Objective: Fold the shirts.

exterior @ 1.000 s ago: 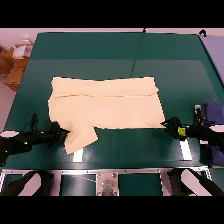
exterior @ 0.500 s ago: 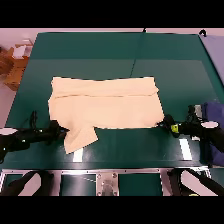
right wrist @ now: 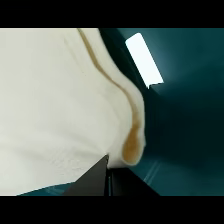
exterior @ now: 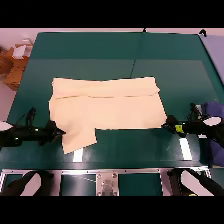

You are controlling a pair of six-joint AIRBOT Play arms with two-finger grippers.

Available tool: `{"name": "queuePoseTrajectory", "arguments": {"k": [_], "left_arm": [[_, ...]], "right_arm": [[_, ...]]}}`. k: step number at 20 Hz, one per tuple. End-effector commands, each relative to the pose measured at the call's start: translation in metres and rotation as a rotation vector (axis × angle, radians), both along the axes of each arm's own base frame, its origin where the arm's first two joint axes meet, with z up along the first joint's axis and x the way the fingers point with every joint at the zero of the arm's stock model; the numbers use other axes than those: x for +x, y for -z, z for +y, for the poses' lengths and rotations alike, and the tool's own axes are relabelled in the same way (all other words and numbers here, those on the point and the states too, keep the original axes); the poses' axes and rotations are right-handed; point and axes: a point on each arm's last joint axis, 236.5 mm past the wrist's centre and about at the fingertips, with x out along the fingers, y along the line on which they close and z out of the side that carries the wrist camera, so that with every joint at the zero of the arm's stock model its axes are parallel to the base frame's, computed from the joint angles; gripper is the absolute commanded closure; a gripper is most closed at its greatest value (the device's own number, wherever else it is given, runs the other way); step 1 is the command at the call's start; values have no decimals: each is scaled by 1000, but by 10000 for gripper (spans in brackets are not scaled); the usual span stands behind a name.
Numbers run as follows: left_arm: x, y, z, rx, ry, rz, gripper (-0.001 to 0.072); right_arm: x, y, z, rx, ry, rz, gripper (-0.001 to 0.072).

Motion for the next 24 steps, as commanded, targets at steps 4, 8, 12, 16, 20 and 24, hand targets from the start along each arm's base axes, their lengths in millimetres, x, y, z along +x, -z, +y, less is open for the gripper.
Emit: {"name": "queuePoseTrajectory", "arguments": {"k": [4,8,12,16,20,24], "left_arm": [[-50,-6,22,181,75,85,688],[-52,-11,21,176,72,97,688],[5,-46,44,252,-5,-81,689],[59,-64,47,190,15,-98,689],[119,-64,32,195,82,-103,689],[174,-63,46,224,64,-100,689]], "right_arm": [[-41,-13,-14,-102,-31,109,698],[-35,-32,-14,-113,-22,62,697],[10,-64,-26,-151,-27,-35,697],[74,-82,-19,-159,-117,-67,697],[138,-83,4,-149,-199,-91,697],[198,-84,8,-128,-199,-122,697]]}}
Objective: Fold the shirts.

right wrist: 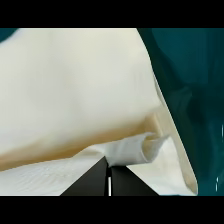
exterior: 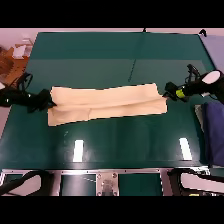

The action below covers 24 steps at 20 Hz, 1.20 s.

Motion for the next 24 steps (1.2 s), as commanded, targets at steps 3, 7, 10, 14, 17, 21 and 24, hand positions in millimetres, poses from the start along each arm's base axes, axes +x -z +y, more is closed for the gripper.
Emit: {"name": "queuePoseTrajectory", "arguments": {"k": [3,7,10,14,17,21,24], "left_arm": [[67,11,9,9,-16,2,689],[86,40,-5,-6,9,44,688],[107,45,-7,-22,-34,-9,686],[150,24,2,-4,-85,-195,186],[177,-3,16,24,-129,-299,82],[185,-45,45,1,-171,-327,81],[153,-40,45,-41,-97,-205,103]], "right_arm": [[72,2,13,40,-22,-39,697],[96,21,22,54,-45,-21,697],[103,40,23,64,-40,2,695],[146,39,11,46,28,-124,441],[175,3,-7,38,64,-238,326],[140,-17,-46,57,-7,-120,273],[91,-2,-71,89,-109,21,165]]}}
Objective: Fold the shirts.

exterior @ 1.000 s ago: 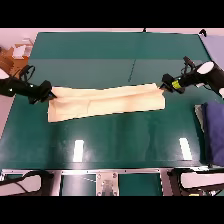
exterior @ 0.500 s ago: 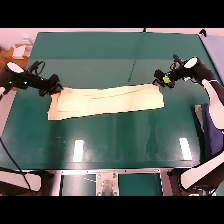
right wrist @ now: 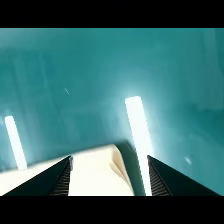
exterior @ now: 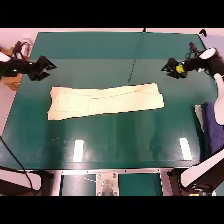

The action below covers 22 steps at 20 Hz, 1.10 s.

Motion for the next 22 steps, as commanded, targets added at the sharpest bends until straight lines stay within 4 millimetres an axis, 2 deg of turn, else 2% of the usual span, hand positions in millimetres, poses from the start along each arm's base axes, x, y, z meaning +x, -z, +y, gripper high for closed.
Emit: {"name": "queuePoseTrajectory", "arguments": {"k": [1,3,5,6,7,8,12,14,15,16,17,18,19,22], "left_arm": [[-32,-3,-4,-44,89,109,109],[-39,-2,-10,-61,120,133,110],[-37,-5,-12,-74,115,124,112],[-36,-8,-15,-88,116,115,278],[-34,-12,-19,-98,139,87,574],[-32,-16,-22,-113,144,72,685],[-29,-23,-28,-153,140,55,687],[-30,-24,-29,-153,149,52,687],[-30,-24,-29,-154,153,47,687],[-29,-27,-31,-162,160,36,687],[-28,-30,-34,-170,172,19,687],[-27,-32,-38,-174,186,7,687],[-28,-32,-45,-163,212,0,688],[-32,-27,-83,-115,310,-9,688]], "right_arm": [[-50,11,-23,34,-124,134,165],[-66,28,-21,70,-186,170,163],[-78,43,-3,164,-263,203,123],[-77,48,8,220,-283,200,123],[-73,51,19,281,-282,196,123],[-71,56,28,323,-284,196,123],[-76,92,54,369,-325,268,124],[-79,101,68,372,-357,284,126],[-80,103,74,371,-376,286,159],[-79,103,77,366,-391,279,296],[-77,103,78,360,-397,268,490],[-75,101,78,355,-402,259,628],[-70,96,76,346,-402,241,694],[-51,66,70,310,-416,168,696]]}}
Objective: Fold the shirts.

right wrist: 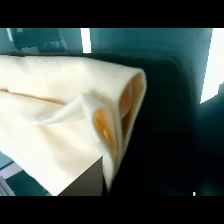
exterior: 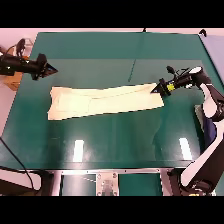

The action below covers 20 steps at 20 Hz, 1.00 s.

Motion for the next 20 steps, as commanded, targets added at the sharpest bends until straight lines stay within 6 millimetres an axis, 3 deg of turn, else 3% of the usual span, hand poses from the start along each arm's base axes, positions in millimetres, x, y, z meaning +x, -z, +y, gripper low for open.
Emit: {"name": "queuePoseTrajectory", "arguments": {"k": [1,3,6,8,11,13,17,20], "left_arm": [[-3,6,-44,60,106,-38,688],[-7,16,-87,143,195,-75,688],[-15,42,-167,216,309,-119,688],[-25,69,-221,211,369,-123,688],[-56,125,-286,186,480,-36,688],[-67,143,-327,123,523,-7,688],[-65,146,-369,54,567,-14,688],[-76,139,-378,5,619,23,688]], "right_arm": [[17,-40,2,1,-14,-89,696],[26,-77,3,-19,-23,-163,696],[24,-140,12,-43,-33,-261,696],[12,-174,24,-47,-49,-285,696],[-8,-218,46,-53,-81,-324,696],[-21,-244,62,-55,-92,-348,695],[-43,-281,94,-51,-113,-390,695],[-49,-280,101,-103,-111,-370,695]]}}
